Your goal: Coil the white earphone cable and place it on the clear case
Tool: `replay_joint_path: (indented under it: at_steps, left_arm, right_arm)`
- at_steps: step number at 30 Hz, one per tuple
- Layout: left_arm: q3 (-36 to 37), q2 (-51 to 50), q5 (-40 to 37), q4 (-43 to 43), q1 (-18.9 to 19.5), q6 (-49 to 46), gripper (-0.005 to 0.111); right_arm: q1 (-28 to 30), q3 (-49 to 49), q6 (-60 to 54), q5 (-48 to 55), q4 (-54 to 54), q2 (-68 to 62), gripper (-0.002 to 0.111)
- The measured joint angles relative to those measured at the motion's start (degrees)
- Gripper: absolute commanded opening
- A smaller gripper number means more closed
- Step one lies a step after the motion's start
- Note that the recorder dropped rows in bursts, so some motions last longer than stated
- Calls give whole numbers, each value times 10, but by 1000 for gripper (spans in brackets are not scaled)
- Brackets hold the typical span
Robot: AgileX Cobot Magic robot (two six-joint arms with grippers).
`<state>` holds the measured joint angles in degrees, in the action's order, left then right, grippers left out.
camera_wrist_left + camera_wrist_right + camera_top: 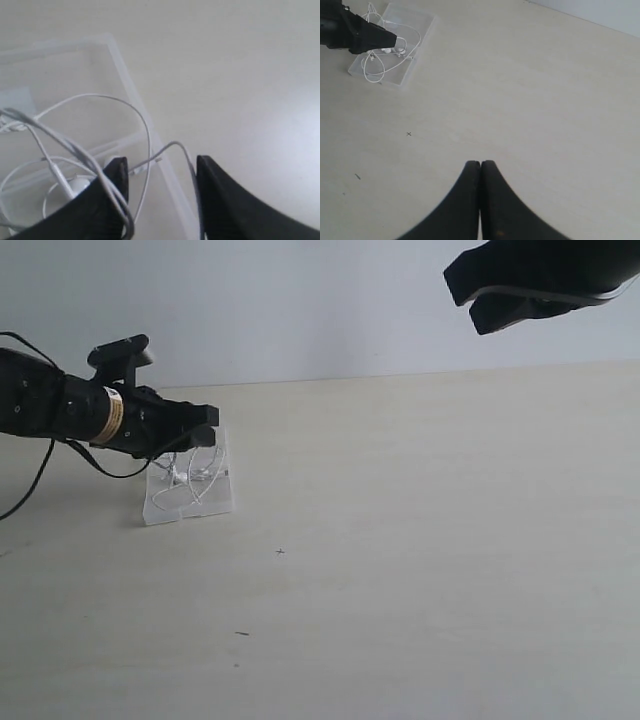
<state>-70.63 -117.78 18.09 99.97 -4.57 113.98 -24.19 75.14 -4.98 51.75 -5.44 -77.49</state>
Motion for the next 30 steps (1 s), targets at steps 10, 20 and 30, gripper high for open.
replay_joint_path:
  at_steps: [10,20,30]
  left_arm:
    - [0,9,23,0,0,0,44]
    - [32,9,42,0,4,0,44]
    - [37,47,43,0,6,-45,36]
  right_arm:
    - [0,0,0,0,0,0,0]
    - [0,0,0,6,0,6,0]
    - [0,0,0,11,0,17,0]
